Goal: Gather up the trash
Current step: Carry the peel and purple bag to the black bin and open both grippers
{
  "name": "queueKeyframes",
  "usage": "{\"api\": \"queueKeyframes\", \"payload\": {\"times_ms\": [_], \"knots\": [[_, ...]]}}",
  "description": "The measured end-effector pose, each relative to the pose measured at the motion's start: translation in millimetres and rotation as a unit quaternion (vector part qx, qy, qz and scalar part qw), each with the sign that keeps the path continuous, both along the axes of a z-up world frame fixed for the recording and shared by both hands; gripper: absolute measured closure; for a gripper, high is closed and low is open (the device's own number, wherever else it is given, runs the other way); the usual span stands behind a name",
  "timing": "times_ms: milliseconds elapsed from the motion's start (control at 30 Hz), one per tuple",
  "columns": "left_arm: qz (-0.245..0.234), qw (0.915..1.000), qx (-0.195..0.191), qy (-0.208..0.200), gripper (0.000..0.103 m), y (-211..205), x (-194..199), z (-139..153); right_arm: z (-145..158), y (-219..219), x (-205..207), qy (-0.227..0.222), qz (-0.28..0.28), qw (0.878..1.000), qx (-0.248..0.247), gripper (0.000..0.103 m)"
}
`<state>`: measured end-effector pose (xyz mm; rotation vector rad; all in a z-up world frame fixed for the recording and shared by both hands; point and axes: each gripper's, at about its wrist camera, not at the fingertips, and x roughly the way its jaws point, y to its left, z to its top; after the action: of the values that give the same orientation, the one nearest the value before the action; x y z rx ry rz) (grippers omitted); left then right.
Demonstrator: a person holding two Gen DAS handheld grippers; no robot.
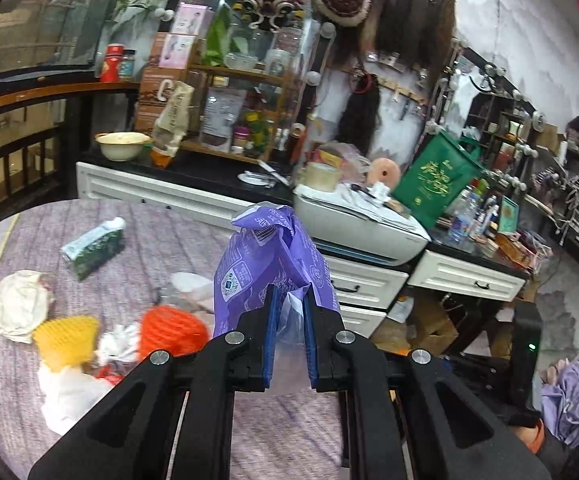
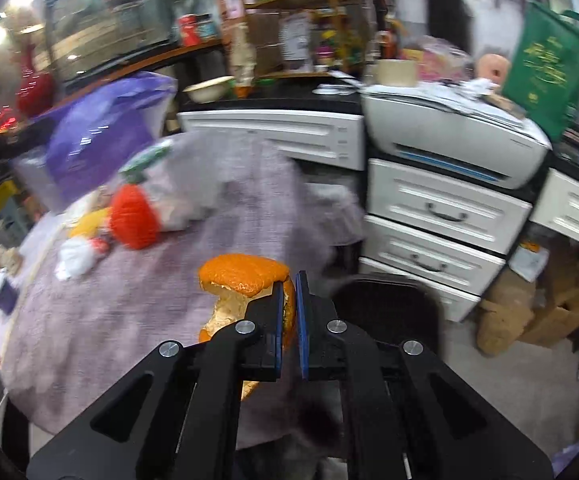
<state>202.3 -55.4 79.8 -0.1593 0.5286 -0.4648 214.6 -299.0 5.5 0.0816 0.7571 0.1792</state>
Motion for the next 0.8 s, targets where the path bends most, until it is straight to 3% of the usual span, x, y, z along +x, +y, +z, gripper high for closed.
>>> {"api": "queueKeyframes", "payload": {"times_ms": [167,567,800], "knots": [[-0.044,0.999,0.0,0.013,0.09,-46.4,-5.0,-8.7,-34.4,-37.9,13.7,0.036,-0.048,0.998,-0.02,0.096],[-0.105,0.9922,0.021,0.063,0.09,-127.0,-11.8,-58.3,-205.8,-75.6,54.0,0.221,-0.092,0.97,-0.043,0.096],[-0.125,0.9862,0.041,0.101,0.09,-153.9,-9.3,-90.2,-250.4,-74.6,59.8,0.272,-0.088,0.958,-0.038,0.096]]}}
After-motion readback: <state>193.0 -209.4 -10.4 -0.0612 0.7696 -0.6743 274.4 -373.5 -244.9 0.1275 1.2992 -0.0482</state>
